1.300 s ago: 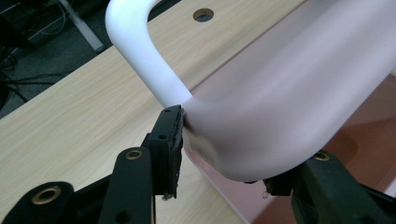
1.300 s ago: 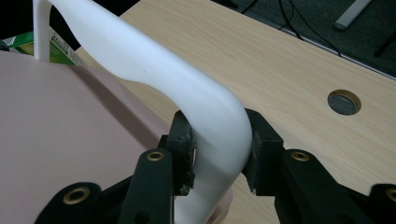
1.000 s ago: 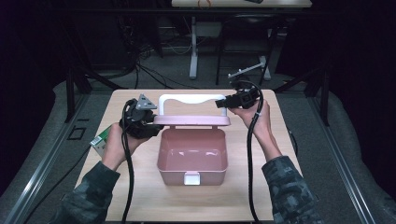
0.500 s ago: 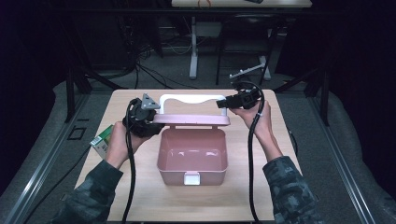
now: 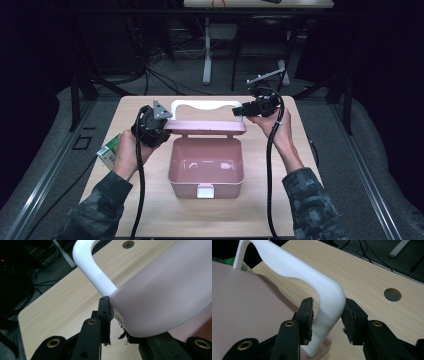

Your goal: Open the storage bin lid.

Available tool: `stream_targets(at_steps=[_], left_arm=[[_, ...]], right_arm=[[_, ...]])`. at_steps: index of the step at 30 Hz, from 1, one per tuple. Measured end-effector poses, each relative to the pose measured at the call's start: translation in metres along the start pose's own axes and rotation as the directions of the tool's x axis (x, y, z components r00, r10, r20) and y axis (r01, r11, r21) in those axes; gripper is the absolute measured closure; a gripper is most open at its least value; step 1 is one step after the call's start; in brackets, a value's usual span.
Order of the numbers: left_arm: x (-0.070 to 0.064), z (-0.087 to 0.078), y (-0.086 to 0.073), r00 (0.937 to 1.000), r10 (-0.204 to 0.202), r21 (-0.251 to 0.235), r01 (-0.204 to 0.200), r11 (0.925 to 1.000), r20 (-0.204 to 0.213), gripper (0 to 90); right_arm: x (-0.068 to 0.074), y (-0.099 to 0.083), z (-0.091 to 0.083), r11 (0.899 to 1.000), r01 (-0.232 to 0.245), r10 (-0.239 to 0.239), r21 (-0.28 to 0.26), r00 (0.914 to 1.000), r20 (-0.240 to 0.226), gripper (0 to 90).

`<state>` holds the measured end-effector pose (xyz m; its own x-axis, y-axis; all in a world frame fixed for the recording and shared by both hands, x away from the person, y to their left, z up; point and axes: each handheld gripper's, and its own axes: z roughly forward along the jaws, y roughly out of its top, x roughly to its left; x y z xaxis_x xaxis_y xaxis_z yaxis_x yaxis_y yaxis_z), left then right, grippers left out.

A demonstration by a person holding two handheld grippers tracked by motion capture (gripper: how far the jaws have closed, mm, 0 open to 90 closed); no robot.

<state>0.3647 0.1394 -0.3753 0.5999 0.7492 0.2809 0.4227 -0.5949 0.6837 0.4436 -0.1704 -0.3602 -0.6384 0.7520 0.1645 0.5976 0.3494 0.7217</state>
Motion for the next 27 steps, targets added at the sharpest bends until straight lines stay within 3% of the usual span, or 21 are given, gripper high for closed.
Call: stream_targets(at_steps=[6,11,19,27], left_arm=[[0.0,0.001,0.0,1.0,-0.002,-0.002,0.002,1.0,-0.002,78.5],[0.0,0.001,0.001,1.0,0.0,0.0,0.0,1.0,-0.005,78.7],[0.0,0.001,0.002,1.0,-0.004,0.01,0.005,0.9999,-0.004,78.7],[0.002,0.001,0.004,0.9999,-0.013,0.019,0.013,0.9997,0.002,79.0]], right_arm=[[-0.003,-0.003,-0.005,1.0,-0.012,0.012,-0.007,0.9999,0.006,55.7],[-0.009,-0.012,-0.02,1.0,-0.018,0.018,-0.011,0.9988,0.046,49.5],[-0.019,-0.042,-0.044,1.0,-0.027,0.025,0.012,0.9932,0.113,42.6],[-0.001,-0.079,-0.049,0.999,-0.005,0.0,0.048,0.9934,0.115,33.9]])
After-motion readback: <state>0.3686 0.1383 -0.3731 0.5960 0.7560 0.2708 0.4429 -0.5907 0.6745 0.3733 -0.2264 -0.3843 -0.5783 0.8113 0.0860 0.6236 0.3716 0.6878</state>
